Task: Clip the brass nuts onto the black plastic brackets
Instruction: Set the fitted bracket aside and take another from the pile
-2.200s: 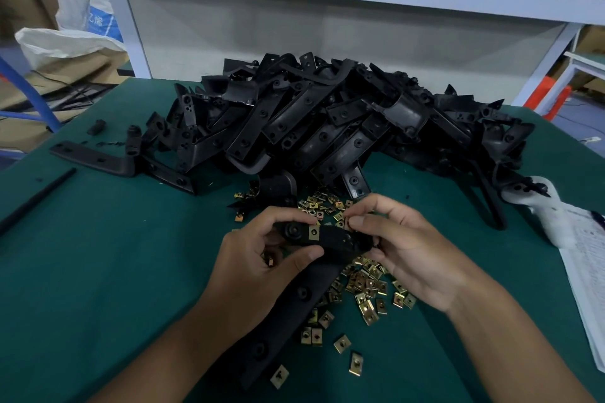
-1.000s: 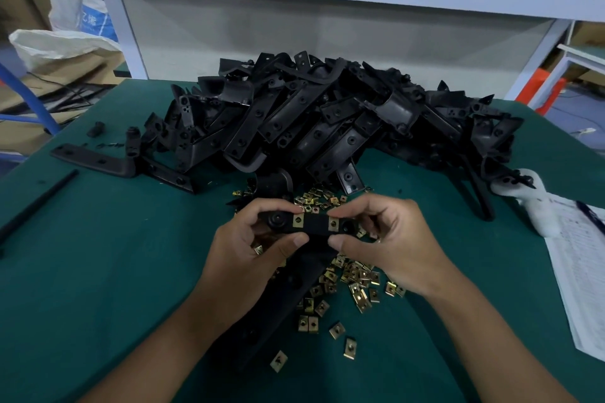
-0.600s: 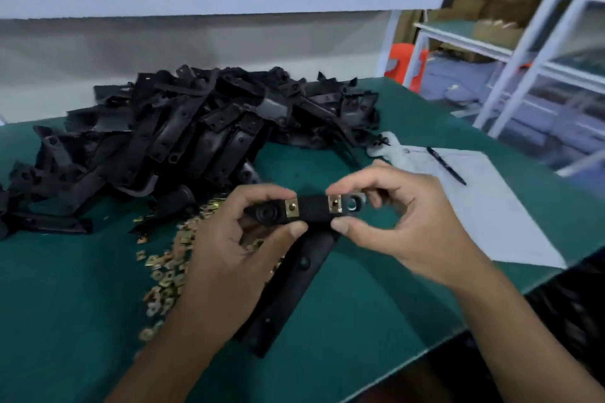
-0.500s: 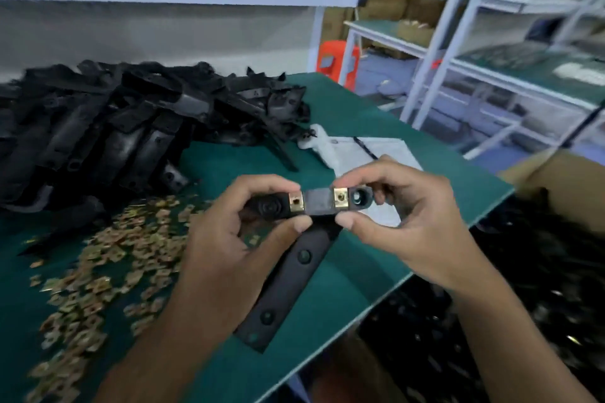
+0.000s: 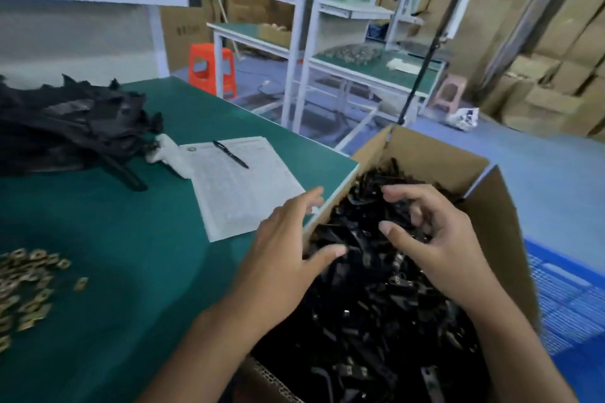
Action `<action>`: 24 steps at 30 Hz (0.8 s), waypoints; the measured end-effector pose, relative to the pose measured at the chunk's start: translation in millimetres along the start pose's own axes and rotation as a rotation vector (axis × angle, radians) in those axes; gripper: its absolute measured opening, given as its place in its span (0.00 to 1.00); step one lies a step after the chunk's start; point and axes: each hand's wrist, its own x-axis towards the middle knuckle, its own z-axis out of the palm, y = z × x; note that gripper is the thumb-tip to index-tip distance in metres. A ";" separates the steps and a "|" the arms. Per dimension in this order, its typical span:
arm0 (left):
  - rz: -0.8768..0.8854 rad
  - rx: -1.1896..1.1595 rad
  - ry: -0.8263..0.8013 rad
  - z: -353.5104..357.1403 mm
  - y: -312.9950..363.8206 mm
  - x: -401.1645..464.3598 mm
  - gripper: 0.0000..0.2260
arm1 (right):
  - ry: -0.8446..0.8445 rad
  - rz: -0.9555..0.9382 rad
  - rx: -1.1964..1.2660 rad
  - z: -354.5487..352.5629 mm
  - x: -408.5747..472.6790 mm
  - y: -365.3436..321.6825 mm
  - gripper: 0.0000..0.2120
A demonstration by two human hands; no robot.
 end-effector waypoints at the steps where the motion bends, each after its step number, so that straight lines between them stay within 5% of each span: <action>1: -0.004 0.052 0.037 -9.5 -4.1 -8.4 0.28 | 0.002 0.007 0.038 5.5 0.2 2.6 0.11; 6: -0.169 0.393 0.214 -97.1 -26.9 -85.7 0.19 | -0.170 -0.014 0.146 78.8 8.9 3.1 0.14; 11: -0.756 0.964 0.237 -186.6 -42.2 -216.3 0.36 | -0.630 -0.147 0.036 209.2 15.2 -39.9 0.22; 16: -1.087 1.041 0.332 -211.2 -61.2 -268.0 0.48 | -0.947 -0.442 -0.104 332.6 1.5 -122.1 0.48; 21: -0.970 0.921 0.316 -217.8 -77.6 -238.7 0.35 | -1.002 -0.569 -0.047 381.7 20.0 -172.3 0.29; 24: -0.895 0.779 0.490 -246.4 -98.6 -223.7 0.31 | -0.963 -0.657 0.016 398.4 32.1 -181.9 0.18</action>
